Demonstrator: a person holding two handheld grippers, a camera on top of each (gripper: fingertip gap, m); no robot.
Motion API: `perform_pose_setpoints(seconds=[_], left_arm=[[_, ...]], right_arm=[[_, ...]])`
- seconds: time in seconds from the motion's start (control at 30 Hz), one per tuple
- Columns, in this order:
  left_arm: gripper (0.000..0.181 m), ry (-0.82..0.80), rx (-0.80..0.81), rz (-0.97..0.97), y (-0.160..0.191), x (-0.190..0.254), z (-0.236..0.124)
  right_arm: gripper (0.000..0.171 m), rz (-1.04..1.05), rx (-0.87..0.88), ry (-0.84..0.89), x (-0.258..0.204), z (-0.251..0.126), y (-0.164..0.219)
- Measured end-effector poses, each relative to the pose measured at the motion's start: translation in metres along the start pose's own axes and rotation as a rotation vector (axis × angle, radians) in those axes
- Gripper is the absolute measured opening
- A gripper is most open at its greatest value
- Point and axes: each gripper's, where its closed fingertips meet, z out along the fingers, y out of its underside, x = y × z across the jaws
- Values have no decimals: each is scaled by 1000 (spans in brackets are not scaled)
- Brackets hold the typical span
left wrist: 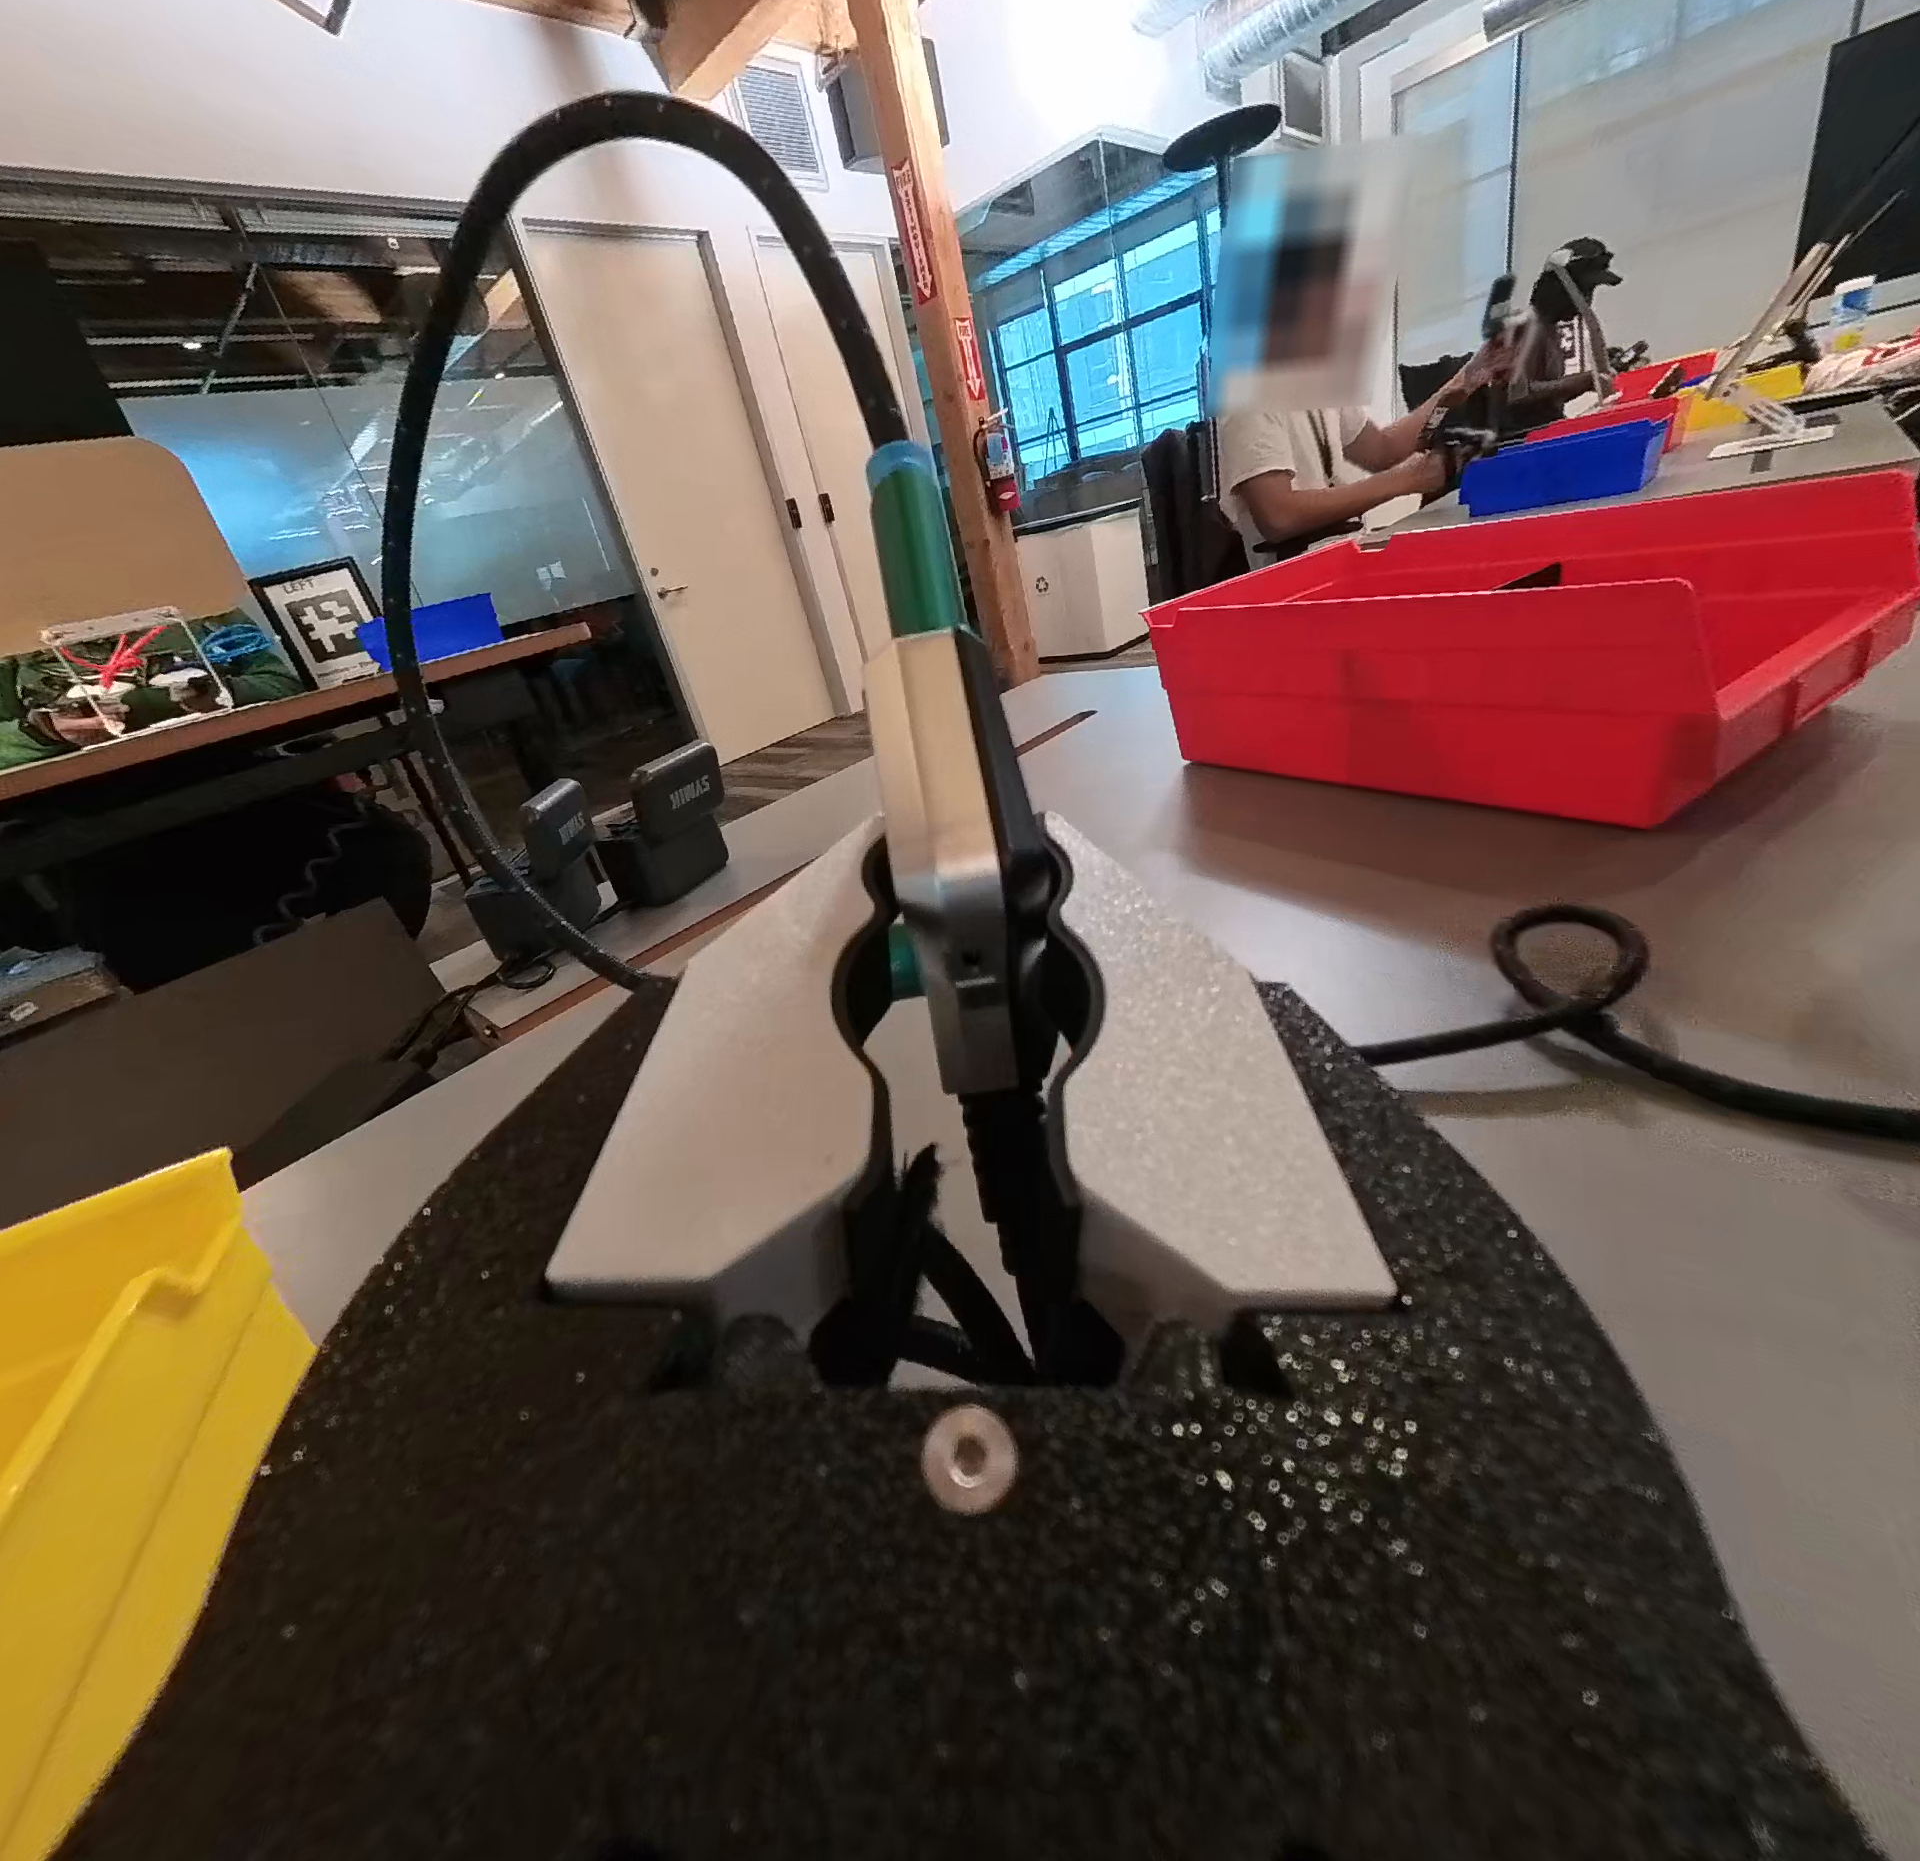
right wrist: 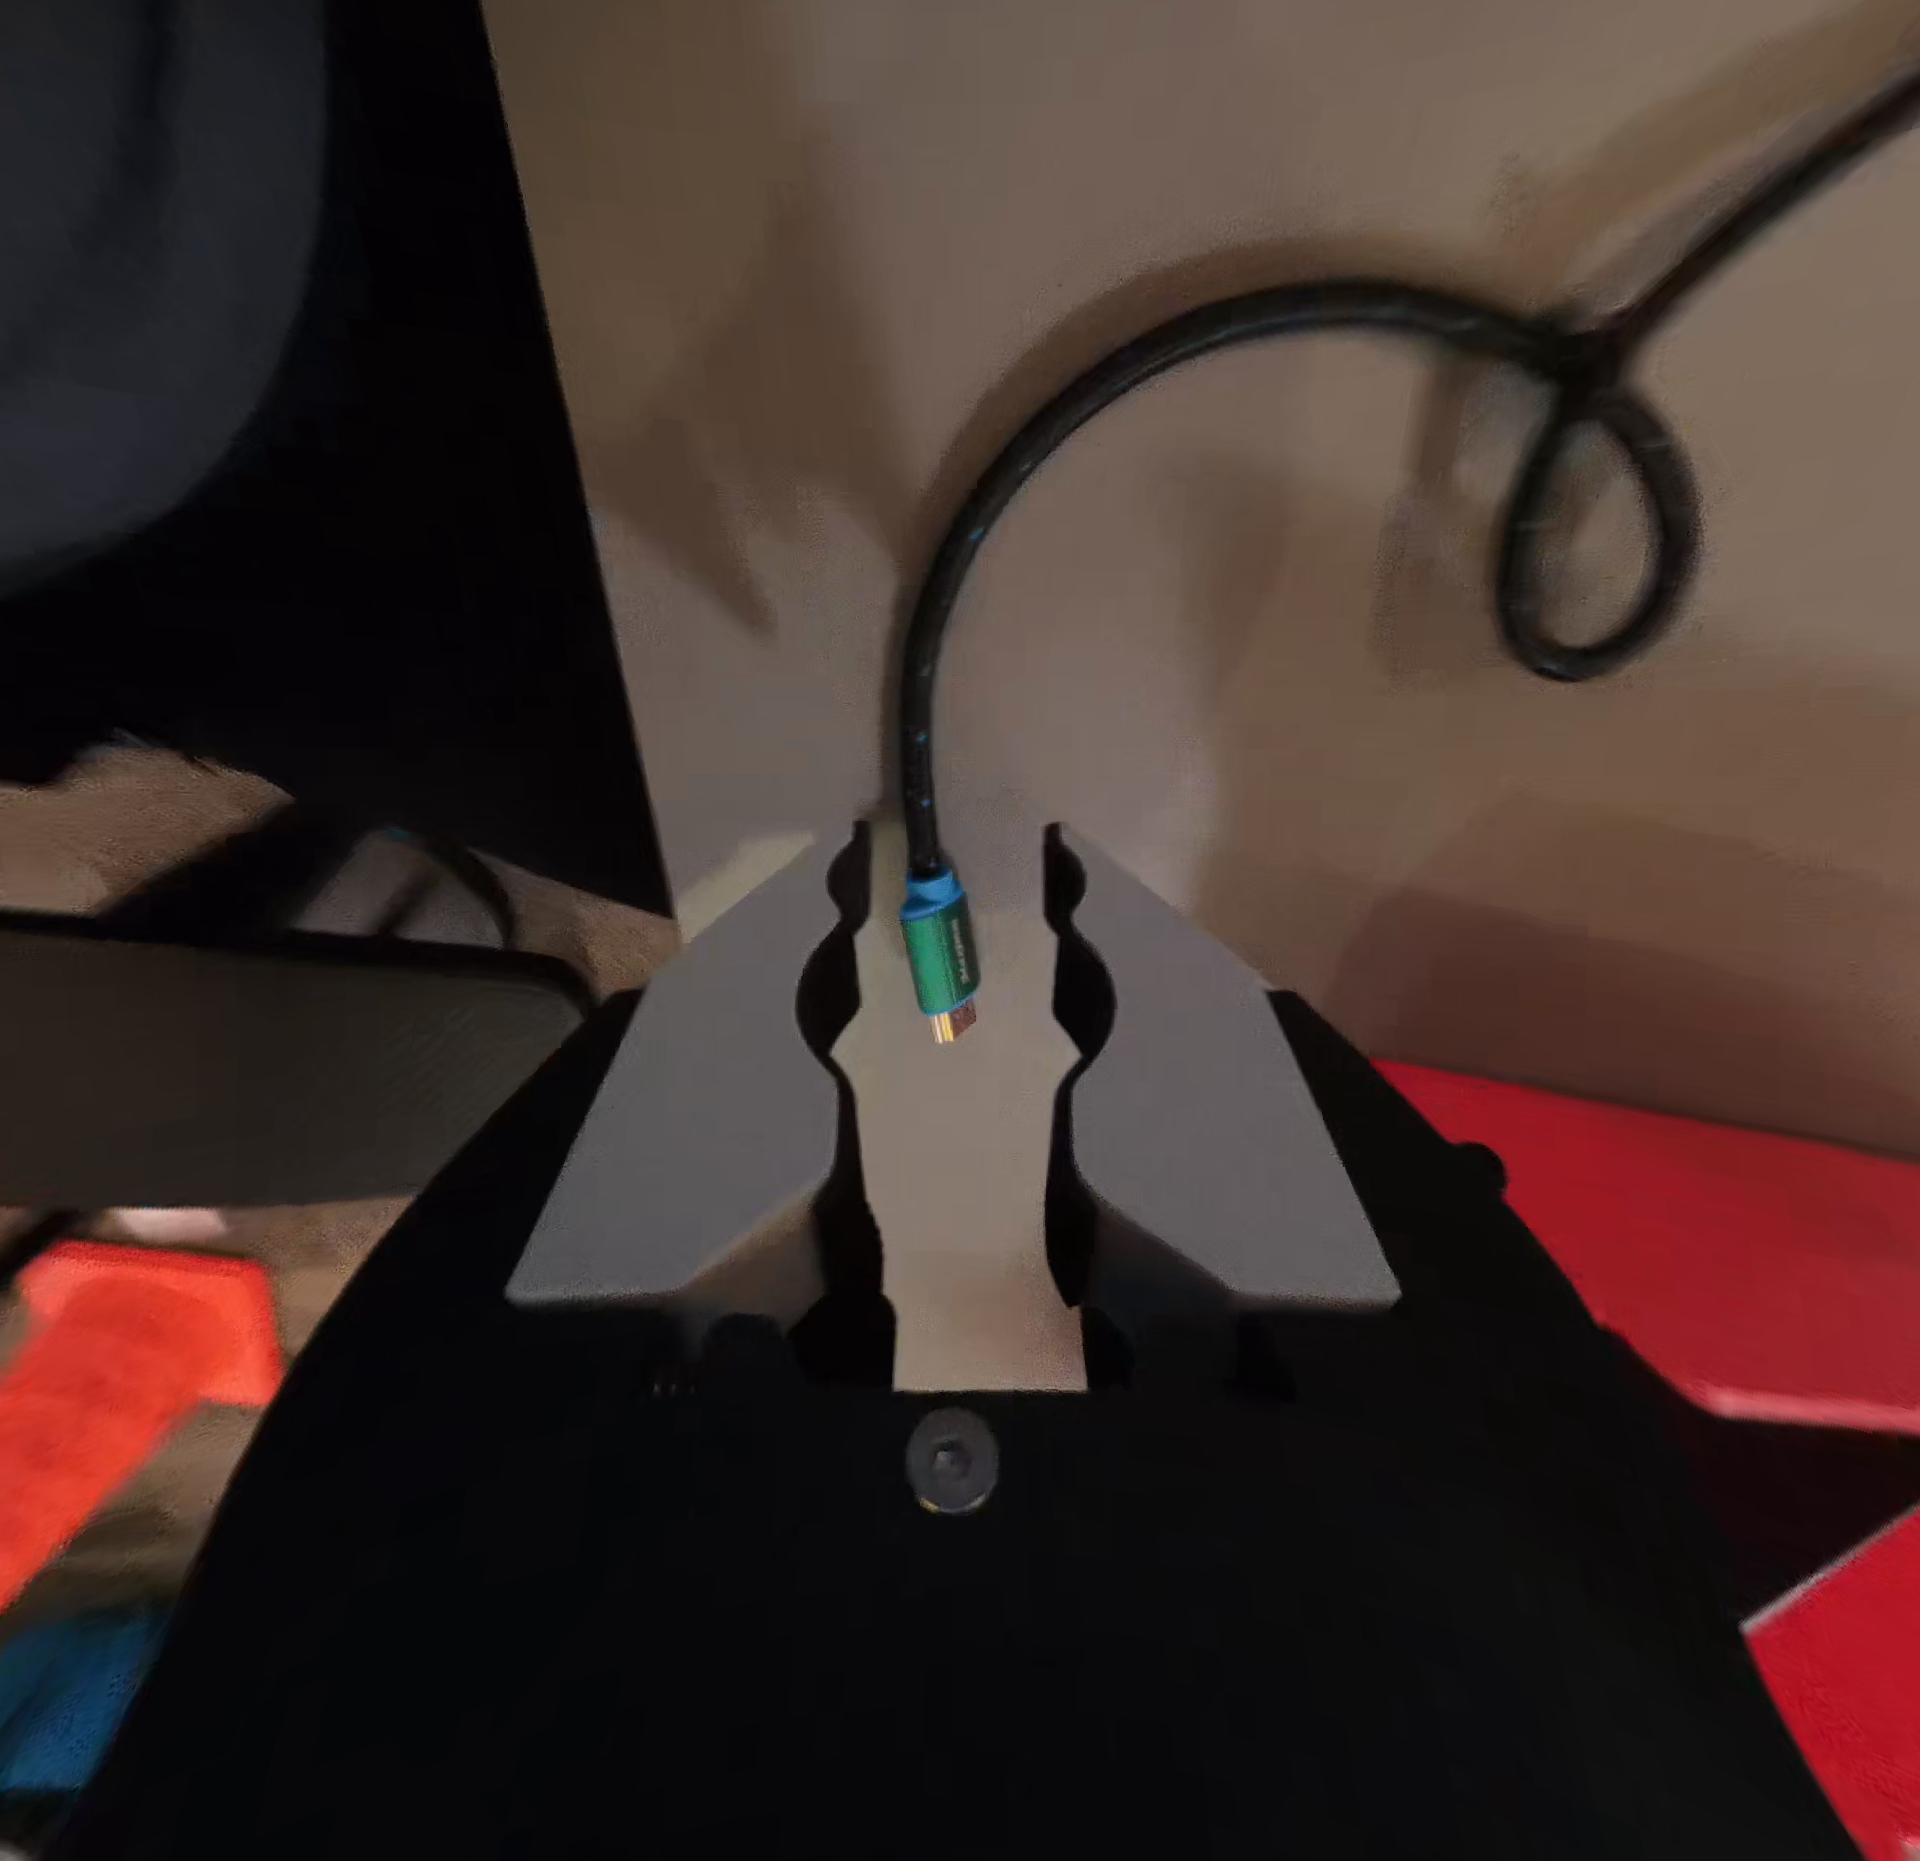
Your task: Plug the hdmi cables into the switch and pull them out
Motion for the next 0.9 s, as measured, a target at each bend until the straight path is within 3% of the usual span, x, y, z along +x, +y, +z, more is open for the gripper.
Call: perform_pose_setpoints(seconds=[0.07, 0.17, 0.3, 0.5, 0.7, 0.9], left_arm=[[21, 0, -2, 2, 0, 0, 0], [21, 1, -3, 5, 0, 1, 0], [21, 10, -1, 4, 0, 3, 0], [21, 21, -3, 8, 0, 4, 0], [21, 30, -15, 18, 2, 7, 2], [22, 38, -19, 21, 3, 8, 2]], right_arm=[[37, 133, 122, -8, 10, -26, -17], [34, 340, 374, 125, 63, -53, -52], [42, 558, 517, 172, 125, -29, -87], [44, 707, 475, 47, 169, 37, -117], [38, 909, 547, -181, 182, 40, -130], [21, 749, 431, -47, 179, 48, -135]])
